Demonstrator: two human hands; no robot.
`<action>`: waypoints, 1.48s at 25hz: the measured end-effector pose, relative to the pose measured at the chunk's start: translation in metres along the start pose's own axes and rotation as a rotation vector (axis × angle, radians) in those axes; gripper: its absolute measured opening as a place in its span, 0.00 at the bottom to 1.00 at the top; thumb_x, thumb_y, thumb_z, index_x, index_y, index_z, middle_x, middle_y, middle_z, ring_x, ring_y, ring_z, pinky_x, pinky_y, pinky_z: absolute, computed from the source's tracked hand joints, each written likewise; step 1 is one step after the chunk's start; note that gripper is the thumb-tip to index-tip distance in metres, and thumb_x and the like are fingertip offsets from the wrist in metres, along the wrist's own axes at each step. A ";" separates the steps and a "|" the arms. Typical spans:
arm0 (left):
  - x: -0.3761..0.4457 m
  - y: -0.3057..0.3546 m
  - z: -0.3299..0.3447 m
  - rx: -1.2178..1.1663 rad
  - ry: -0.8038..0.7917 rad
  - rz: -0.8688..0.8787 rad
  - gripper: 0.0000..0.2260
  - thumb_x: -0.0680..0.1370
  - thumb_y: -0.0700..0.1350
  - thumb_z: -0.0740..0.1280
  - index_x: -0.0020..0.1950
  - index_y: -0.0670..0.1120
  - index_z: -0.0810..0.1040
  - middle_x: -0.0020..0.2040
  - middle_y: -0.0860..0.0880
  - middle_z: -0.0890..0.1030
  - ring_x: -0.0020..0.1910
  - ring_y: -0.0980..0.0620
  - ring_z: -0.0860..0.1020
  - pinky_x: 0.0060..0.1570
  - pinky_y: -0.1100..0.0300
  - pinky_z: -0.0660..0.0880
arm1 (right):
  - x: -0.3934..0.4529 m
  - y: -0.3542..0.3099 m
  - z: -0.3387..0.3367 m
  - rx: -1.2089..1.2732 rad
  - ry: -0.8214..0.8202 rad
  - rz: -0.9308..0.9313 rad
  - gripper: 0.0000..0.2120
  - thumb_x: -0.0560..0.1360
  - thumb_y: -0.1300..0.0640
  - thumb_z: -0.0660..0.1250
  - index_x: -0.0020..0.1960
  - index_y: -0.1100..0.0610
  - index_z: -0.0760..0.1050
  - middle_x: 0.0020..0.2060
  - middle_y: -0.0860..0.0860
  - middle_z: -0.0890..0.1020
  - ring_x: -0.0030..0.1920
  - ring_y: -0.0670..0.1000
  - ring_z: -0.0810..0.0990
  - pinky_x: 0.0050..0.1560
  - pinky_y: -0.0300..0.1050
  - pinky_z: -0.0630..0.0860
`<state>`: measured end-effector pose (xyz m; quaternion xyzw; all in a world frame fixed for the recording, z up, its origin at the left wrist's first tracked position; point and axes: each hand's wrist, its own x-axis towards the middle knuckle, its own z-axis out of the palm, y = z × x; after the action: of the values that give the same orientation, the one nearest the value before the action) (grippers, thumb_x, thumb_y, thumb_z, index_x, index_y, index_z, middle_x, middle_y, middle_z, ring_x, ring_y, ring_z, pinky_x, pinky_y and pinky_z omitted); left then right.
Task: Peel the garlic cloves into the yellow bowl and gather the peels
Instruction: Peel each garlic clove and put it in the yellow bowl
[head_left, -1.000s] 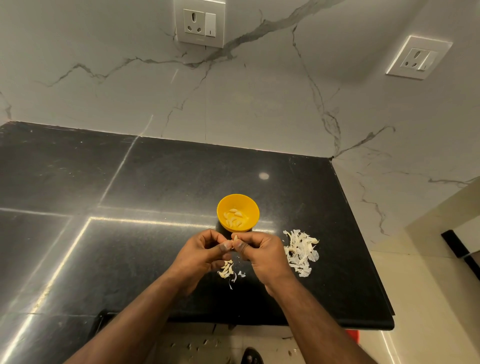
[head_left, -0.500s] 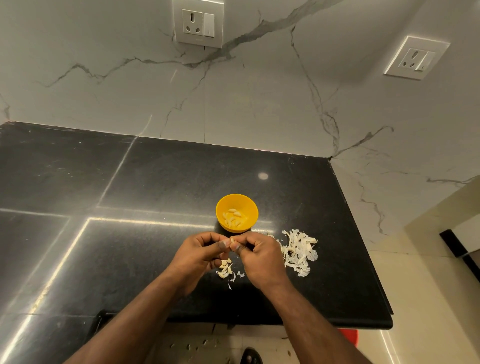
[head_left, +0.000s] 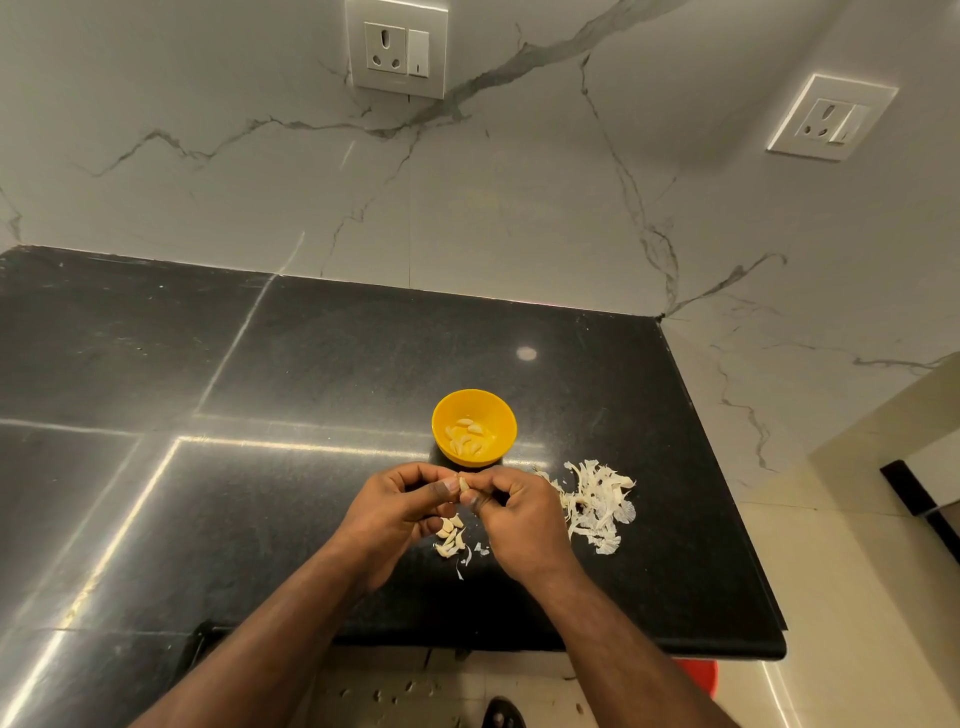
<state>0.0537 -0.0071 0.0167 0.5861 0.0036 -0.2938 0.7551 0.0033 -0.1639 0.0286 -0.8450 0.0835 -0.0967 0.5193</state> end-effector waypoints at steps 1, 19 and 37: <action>0.000 0.000 0.000 -0.002 0.000 0.000 0.15 0.70 0.46 0.74 0.52 0.38 0.83 0.44 0.41 0.82 0.41 0.49 0.78 0.41 0.59 0.74 | 0.000 0.000 0.000 -0.006 0.002 0.002 0.07 0.74 0.62 0.74 0.50 0.53 0.86 0.41 0.41 0.86 0.44 0.37 0.82 0.45 0.29 0.75; 0.002 0.001 0.000 0.000 0.014 0.004 0.06 0.77 0.37 0.71 0.51 0.41 0.85 0.43 0.38 0.79 0.40 0.48 0.75 0.42 0.56 0.73 | -0.002 -0.003 -0.003 0.011 -0.051 0.047 0.04 0.75 0.60 0.73 0.45 0.53 0.85 0.35 0.40 0.84 0.39 0.37 0.80 0.39 0.29 0.72; -0.001 0.000 0.009 0.103 0.099 0.066 0.05 0.78 0.33 0.66 0.47 0.39 0.81 0.35 0.44 0.80 0.35 0.51 0.76 0.37 0.58 0.74 | 0.001 0.000 0.005 0.152 -0.072 0.255 0.04 0.78 0.56 0.71 0.45 0.52 0.83 0.37 0.50 0.86 0.35 0.45 0.81 0.39 0.46 0.80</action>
<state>0.0496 -0.0142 0.0200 0.6380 0.0064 -0.2389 0.7320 0.0058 -0.1599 0.0267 -0.7887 0.1640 -0.0054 0.5925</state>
